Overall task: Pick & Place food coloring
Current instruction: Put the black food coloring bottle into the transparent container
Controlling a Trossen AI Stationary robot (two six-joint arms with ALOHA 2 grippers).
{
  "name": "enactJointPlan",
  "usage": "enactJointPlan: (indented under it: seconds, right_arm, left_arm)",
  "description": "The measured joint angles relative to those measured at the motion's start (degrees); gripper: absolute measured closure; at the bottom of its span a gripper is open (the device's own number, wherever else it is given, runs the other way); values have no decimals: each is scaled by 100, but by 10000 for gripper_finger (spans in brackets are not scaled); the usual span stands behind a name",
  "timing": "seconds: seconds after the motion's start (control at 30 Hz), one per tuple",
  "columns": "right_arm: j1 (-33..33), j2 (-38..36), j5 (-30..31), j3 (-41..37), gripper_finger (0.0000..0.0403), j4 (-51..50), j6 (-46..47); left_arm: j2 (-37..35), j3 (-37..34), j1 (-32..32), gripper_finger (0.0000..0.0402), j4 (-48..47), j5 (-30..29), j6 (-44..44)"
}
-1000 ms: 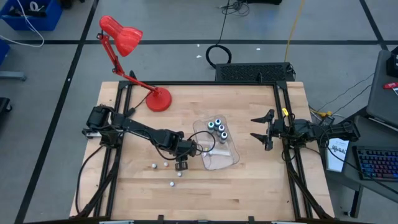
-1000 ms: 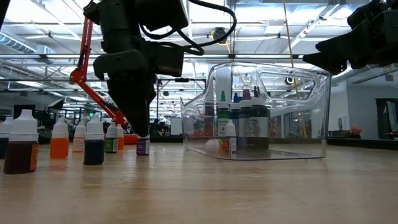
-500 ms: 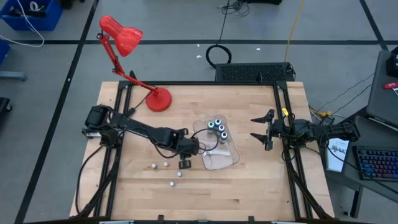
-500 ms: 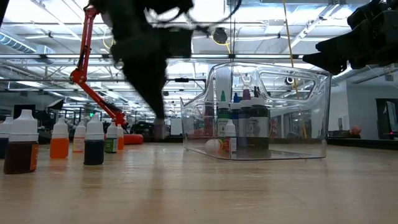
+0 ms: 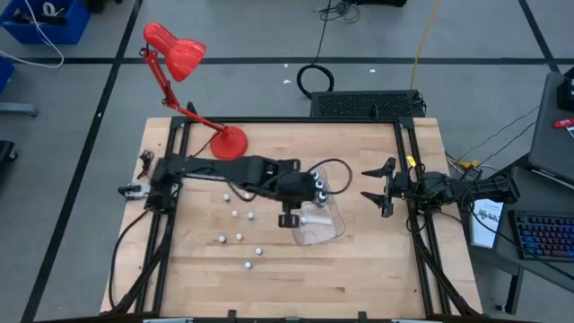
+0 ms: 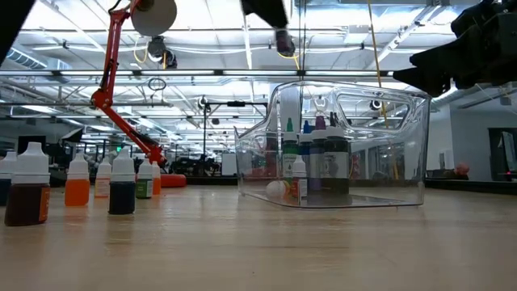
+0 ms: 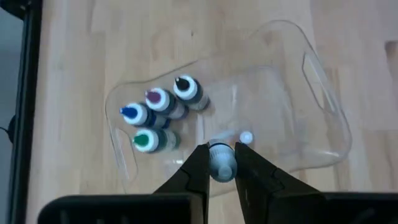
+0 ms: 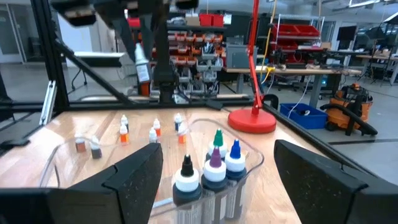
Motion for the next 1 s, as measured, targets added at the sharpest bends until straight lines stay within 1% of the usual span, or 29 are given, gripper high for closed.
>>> enactJointPlan:
  seconds: [0.1, 0.2, 0.3, 0.47, 0.53, 1.0]
  right_arm:
    - [2, 34, -4, -2, 108, -4, 1]
    - [0, 36, -4, -2, 108, -2, 1]
    - [0, 36, -4, -2, 108, 0, 2]
    - [2, 36, -4, -2, 108, 0, 0]
    - [1, 36, -4, -2, 108, -2, 1]
    - [2, 47, -4, -2, 108, -4, 0]
  left_arm:
    - [657, 760, 89, 350, -438, 196, 216]
    - [1211, 1046, 136, 350, -433, 500, 457]
    - [1572, 1057, 142, 350, -254, 690, 668]
    - [2050, 939, 136, 350, 192, 1275, 860]
    - [2171, 888, 140, 350, 374, 1422, 924]
    - [2725, 874, 232, 350, 1113, 1691, 1166]
